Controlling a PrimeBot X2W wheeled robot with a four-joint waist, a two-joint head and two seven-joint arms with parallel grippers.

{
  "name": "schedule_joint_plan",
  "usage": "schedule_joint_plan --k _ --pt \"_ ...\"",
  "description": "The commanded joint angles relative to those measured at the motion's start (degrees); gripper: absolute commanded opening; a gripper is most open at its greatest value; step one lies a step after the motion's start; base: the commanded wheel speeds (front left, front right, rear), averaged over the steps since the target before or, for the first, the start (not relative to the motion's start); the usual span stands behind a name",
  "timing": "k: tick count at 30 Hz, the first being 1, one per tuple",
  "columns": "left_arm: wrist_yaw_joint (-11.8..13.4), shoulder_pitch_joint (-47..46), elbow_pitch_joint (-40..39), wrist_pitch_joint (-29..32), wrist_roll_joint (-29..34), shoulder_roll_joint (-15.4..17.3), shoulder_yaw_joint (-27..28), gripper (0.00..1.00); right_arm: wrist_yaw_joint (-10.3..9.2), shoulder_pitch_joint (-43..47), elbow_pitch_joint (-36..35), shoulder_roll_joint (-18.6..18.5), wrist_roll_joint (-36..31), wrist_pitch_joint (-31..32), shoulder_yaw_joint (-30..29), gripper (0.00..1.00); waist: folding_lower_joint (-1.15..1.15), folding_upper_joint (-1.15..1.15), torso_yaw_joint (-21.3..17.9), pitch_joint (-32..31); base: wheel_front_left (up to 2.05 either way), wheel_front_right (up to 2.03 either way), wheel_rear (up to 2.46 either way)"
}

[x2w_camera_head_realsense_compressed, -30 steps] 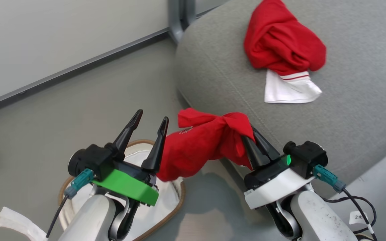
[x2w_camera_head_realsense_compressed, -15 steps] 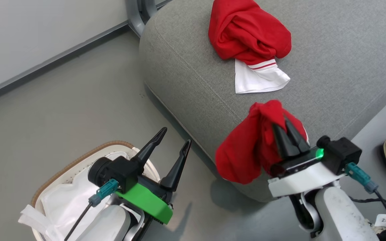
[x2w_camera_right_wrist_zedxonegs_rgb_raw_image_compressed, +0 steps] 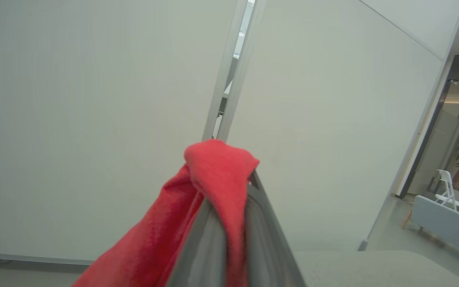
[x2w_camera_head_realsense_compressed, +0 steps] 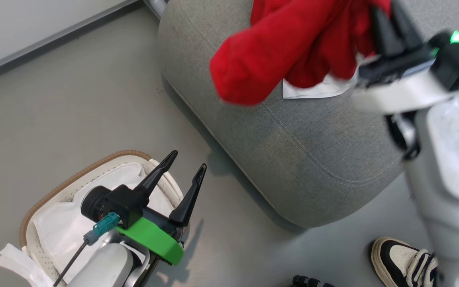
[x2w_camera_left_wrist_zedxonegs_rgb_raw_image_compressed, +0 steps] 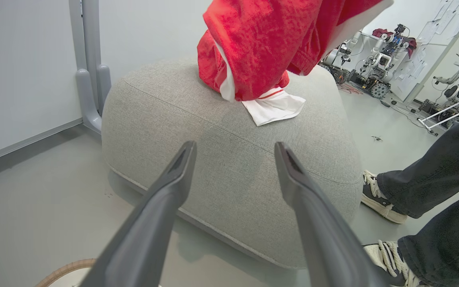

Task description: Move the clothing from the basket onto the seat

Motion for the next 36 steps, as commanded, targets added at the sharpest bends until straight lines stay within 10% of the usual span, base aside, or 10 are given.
schedule_joint_plan --k 1,14,35,36 --pt "-0.20 -0.66 -0.42 0.05 0.57 0.72 0.05 1.00 -0.08 -3.27 1.38 -1.97 -1.52 -0.13 -0.63 0.00 0.00 0.00 1.01 1.90 0.00 0.00 0.00" --pt "-0.20 -4.23 -2.25 0.05 -0.46 3.89 -1.44 1.00 -0.08 -22.20 16.35 -9.46 -14.88 2.51 -15.05 0.00 0.00 0.00 8.43 9.38 0.00 0.00 0.00" --pt "-0.20 -7.75 -2.09 0.05 -2.78 6.05 -2.26 1.00 -0.08 -11.72 34.48 -1.57 -30.95 0.86 -39.03 0.00 0.00 0.00 15.95 14.90 0.00 0.00 0.00" --pt "-0.20 -7.48 -1.90 0.05 -2.85 6.02 -2.16 1.00 -0.08 -10.96 34.83 -1.29 -31.51 0.69 -40.18 0.11 0.00 0.00 15.90 14.58 0.00 0.00 0.00"
